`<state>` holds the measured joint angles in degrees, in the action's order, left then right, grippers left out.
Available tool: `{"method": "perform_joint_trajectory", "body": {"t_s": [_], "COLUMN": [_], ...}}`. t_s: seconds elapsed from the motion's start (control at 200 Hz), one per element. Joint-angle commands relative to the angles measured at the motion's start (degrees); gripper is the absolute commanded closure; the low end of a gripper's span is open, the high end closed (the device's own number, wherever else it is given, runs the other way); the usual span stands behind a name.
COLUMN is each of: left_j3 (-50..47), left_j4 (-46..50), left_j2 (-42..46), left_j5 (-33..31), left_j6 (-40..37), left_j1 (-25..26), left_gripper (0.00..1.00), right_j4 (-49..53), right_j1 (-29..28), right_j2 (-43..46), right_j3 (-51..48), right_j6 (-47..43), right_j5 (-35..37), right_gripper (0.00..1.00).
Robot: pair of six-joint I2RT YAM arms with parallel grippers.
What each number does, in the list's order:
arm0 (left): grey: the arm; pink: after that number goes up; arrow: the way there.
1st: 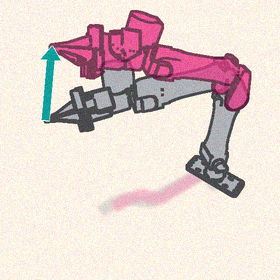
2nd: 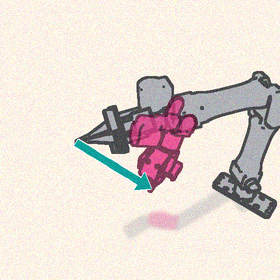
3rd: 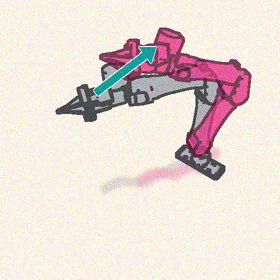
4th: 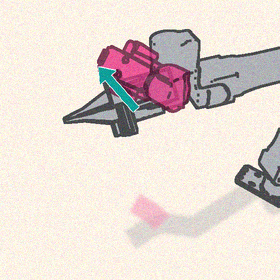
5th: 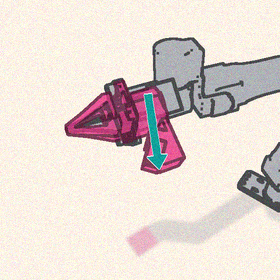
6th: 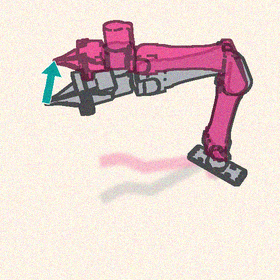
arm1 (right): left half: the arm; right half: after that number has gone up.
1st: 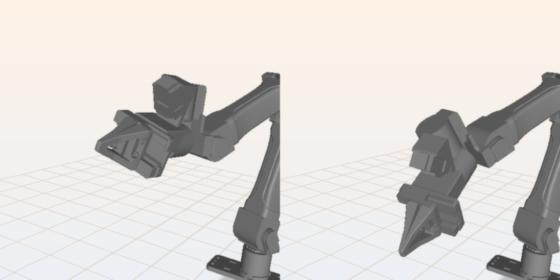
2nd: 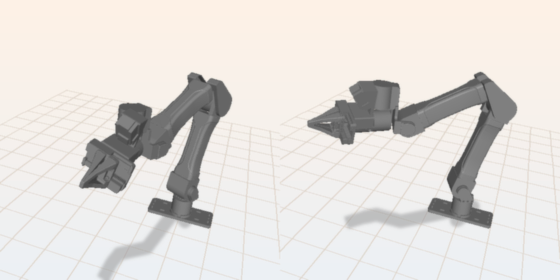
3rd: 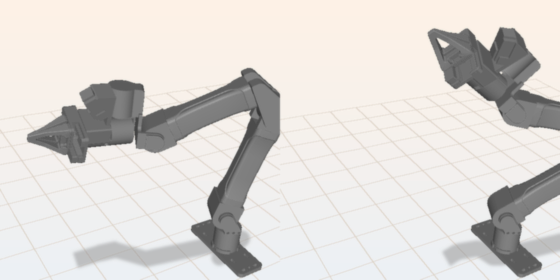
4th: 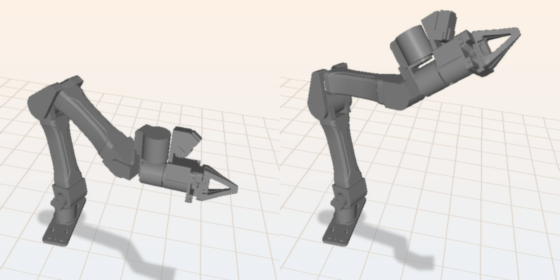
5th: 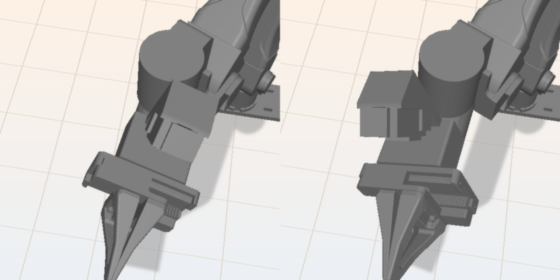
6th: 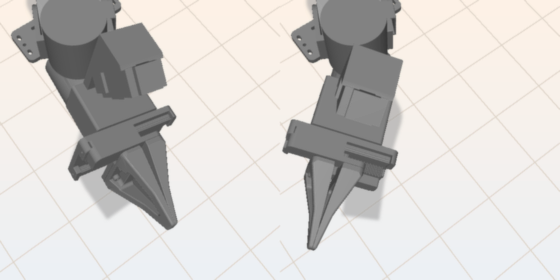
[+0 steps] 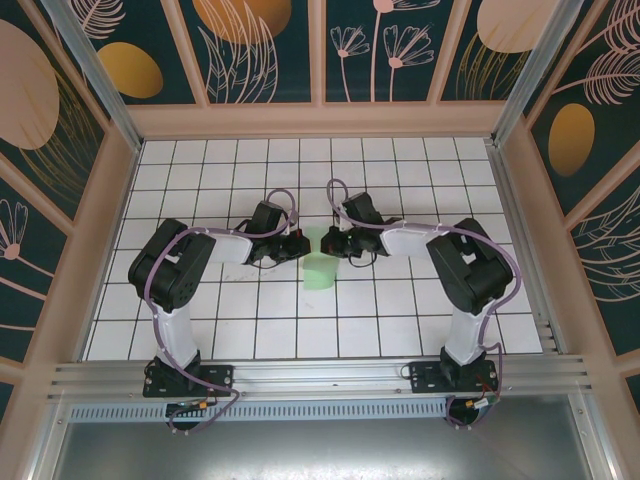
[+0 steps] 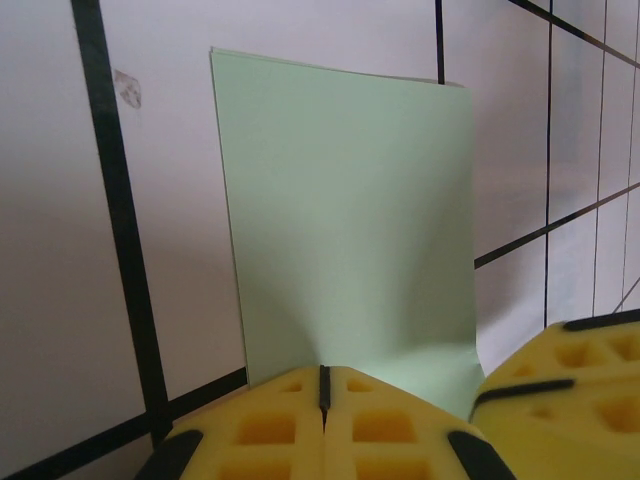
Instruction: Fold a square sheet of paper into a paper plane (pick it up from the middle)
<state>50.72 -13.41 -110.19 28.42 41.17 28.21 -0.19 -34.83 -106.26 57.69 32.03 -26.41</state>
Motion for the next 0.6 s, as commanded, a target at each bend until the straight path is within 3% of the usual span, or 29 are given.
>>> {"method": "perform_joint_trajectory", "body": {"t_s": [0.0, 0.3, 0.505, 0.595], "left_j3": [-4.6, -5.2, -5.1, -5.0], "left_j4": [13.5, 13.1, 13.2, 13.2], "left_j2": [-6.7, -7.3, -7.4, -7.2], "left_j5": [-12.6, -13.0, -13.2, -13.1], "left_j6": [-0.9, -0.2, -0.3, -0.3], "left_j1": [-0.3, -0.3, -0.3, -0.4], "left_gripper": [1.00, 1.00, 1.00, 1.00], "right_j4": [3.8, 7.8, 9.8, 11.3], "right_j1": [0.1, 2.8, 3.2, 6.4], "right_j2": [-2.5, -1.2, 3.0, 5.6], "right_j3": [-0.1, -4.7, -9.8, -9.5], "right_j6": [-1.9, -5.8, -10.7, -12.9], "right_j5": [-3.7, -3.8, -7.7, -8.0], "right_gripper": [1.00, 1.00, 1.00, 1.00]}}
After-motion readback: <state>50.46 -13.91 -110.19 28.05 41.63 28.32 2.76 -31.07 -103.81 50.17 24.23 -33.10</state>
